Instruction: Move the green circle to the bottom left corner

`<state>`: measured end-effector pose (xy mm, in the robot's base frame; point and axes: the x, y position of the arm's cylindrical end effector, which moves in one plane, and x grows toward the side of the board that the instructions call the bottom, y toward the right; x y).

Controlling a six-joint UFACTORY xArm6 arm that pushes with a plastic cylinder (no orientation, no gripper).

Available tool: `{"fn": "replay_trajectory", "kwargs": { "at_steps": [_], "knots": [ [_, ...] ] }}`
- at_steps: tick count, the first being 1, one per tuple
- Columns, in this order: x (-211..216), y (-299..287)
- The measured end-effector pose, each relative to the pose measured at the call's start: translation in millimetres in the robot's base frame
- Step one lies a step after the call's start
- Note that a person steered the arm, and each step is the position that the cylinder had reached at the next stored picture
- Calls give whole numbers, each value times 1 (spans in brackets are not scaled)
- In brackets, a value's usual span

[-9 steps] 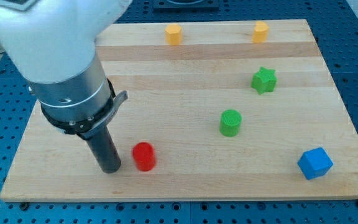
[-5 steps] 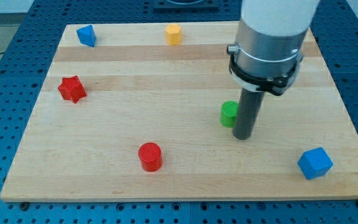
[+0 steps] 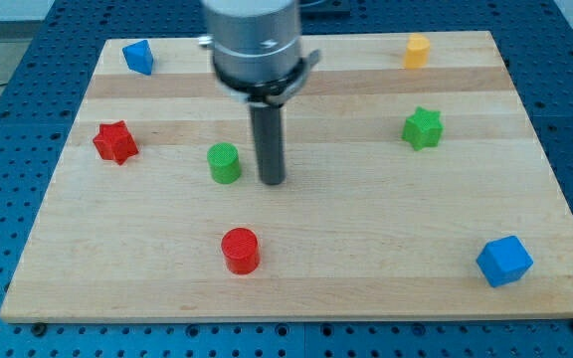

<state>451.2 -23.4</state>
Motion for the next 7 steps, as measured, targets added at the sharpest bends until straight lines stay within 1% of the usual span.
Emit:
{"fn": "replay_trajectory", "kwargs": {
  "at_steps": [1, 3, 4, 5, 6, 7],
  "knots": [
    [-30, -52],
    [52, -173],
    [52, -175],
    [17, -145],
    [74, -122],
    [95, -196]
  ]
}}
